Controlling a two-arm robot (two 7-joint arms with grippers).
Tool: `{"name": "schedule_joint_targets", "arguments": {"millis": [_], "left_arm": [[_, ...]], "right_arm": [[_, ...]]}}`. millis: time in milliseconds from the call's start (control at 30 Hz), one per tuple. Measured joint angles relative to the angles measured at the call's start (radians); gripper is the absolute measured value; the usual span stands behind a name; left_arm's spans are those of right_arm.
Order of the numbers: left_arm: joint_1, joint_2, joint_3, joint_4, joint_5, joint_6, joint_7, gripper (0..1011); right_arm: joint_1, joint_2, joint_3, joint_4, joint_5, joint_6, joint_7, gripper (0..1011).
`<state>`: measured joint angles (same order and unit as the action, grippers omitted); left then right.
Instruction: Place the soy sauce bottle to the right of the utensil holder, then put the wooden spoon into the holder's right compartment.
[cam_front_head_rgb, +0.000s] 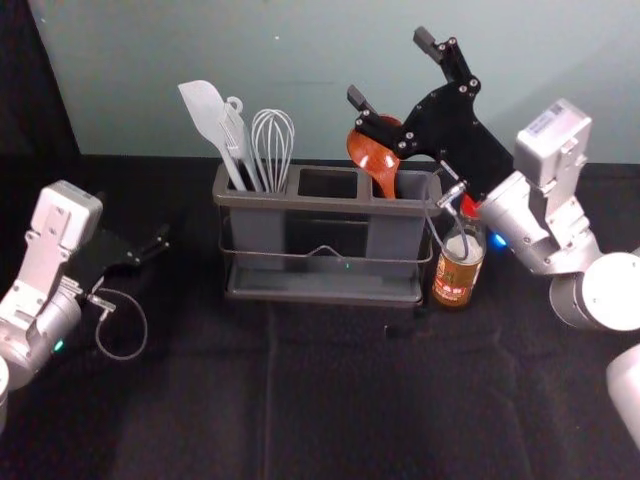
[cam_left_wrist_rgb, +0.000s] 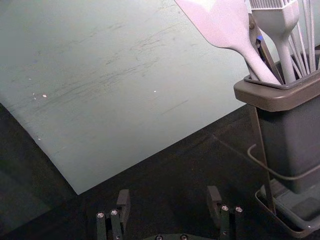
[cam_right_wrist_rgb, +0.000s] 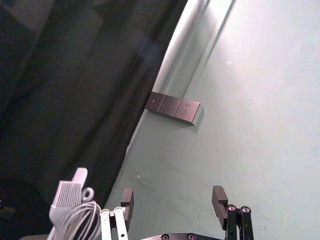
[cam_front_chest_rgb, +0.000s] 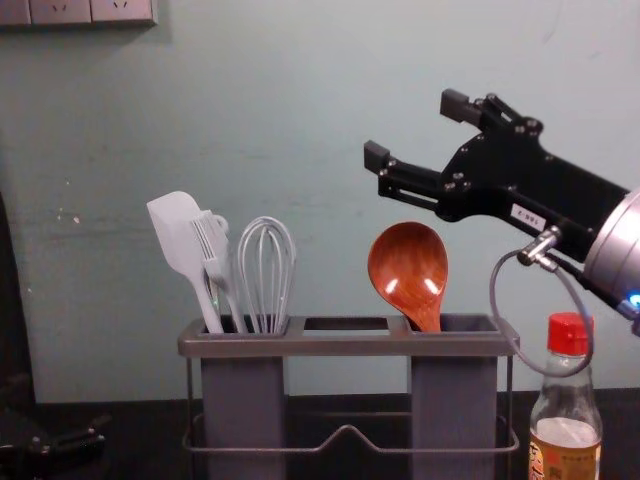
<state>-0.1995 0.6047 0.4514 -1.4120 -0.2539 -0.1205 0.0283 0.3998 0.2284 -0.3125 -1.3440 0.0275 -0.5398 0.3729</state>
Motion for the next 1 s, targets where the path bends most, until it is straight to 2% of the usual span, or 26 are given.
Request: {"name": "schedule_joint_targets", "arguments": {"millis": [267, 433, 533, 567, 667, 867, 900, 1000], "left_arm": [[0.000, 0.000, 0.000, 0.000, 0.000, 0.000, 0.000, 1005], [0.000, 0.000, 0.000, 0.000, 0.000, 0.000, 0.000, 1005], [0.000, 0.000, 0.000, 0.000, 0.000, 0.000, 0.000, 1005], [0.000, 0.000, 0.000, 0.000, 0.000, 0.000, 0.000, 1005], [0.000, 0.000, 0.000, 0.000, 0.000, 0.000, 0.000, 1005], [0.000, 0.000, 0.000, 0.000, 0.000, 0.000, 0.000, 1005], [0.000, 0.000, 0.000, 0.000, 0.000, 0.000, 0.000, 1005], [0.000, 0.000, 0.000, 0.000, 0.000, 0.000, 0.000, 1005]], "right_arm": [[-0.084, 0.032, 0.023, -0.113, 0.001, 0.015, -0.017, 1002], [-0.156, 0.054, 0.050, -0.188, 0.000, 0.017, -0.035, 1002], [-0.198, 0.062, 0.075, -0.226, -0.028, 0.020, -0.066, 1003], [-0.217, 0.063, 0.091, -0.242, -0.053, 0.022, -0.090, 1003], [-0.242, 0.059, 0.121, -0.255, -0.092, 0.028, -0.133, 1002], [-0.274, 0.021, 0.213, -0.248, -0.189, 0.046, -0.263, 1003], [-0.274, 0.021, 0.213, -0.248, -0.189, 0.046, -0.263, 1003], [-0.281, 0.007, 0.249, -0.231, -0.219, 0.062, -0.301, 1002]]}}
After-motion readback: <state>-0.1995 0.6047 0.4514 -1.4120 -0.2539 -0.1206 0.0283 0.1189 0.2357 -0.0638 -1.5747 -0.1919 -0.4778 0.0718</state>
